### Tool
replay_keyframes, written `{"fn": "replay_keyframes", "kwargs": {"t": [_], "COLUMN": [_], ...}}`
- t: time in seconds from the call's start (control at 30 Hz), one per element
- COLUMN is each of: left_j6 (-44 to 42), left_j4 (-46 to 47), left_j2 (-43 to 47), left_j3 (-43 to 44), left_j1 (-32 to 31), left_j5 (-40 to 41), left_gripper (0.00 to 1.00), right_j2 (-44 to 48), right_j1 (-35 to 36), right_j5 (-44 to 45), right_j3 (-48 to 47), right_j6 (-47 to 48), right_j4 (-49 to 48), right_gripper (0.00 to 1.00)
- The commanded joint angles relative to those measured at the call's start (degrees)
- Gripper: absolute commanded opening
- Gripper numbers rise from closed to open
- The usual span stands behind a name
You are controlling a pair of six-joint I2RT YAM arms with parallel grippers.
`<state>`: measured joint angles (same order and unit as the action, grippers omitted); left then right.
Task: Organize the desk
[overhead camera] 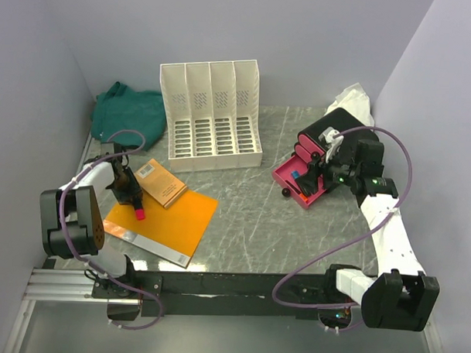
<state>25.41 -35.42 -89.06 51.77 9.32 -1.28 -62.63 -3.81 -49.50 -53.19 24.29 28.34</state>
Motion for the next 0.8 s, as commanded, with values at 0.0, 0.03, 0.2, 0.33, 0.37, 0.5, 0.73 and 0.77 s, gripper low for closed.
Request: {"fn": "replay_keyframes", "kwargs": {"t": [0.0, 0.03, 0.2, 0.33, 0.37, 0.5, 0.73, 0.77], "left_j6": [3.24, 3.42, 4.47, 5.7, 6.05, 8.34, 16.24, 17.56], "left_j4": [-0.18, 0.61, 2.98, 5.62, 6.58, 8.69, 11.86, 12.73], "left_j2": [1.96, 1.87, 2.83, 5.64, 6.87, 13.19, 34.61, 36.22], "left_j3": [-0.35, -0.7, -3.86, -6.67, -7.99, -11.59, -17.92, -18.45], "left_j1": [-0.18, -0.09, -0.18, -0.18, -0.18, -0.09, -0.71, -1.75], "left_j5": [-2.14, -3.28, -4.78, -8.12, -9.87, -14.62, -25.34, -26.14], "left_gripper": [0.45, 0.47, 0.43, 0.25, 0.22, 0.12, 0.1, 0.1], "right_j2": [0.05, 0.14, 0.67, 1.37, 1.46, 1.9, -1.17, -1.53], "right_j1": [-0.93, -1.19, -2.07, -2.51, -2.51, -2.17, 9.24, 11.87], "right_j5": [-1.92, -2.01, -2.62, -3.85, -4.72, -8.58, -4.21, -3.08], "right_j3": [-0.16, -0.16, 0.1, 0.54, 0.54, -0.68, -10.43, -11.23], "right_j6": [0.05, 0.23, 0.93, 3.12, 4.0, 8.65, 17.9, 16.5], "right_j4": [-0.74, -0.65, -0.3, 1.19, 1.72, 8.45, 26.59, 26.25], "right_gripper": [0.76, 0.76, 0.76, 0.77, 0.76, 0.77, 0.77, 0.77]}}
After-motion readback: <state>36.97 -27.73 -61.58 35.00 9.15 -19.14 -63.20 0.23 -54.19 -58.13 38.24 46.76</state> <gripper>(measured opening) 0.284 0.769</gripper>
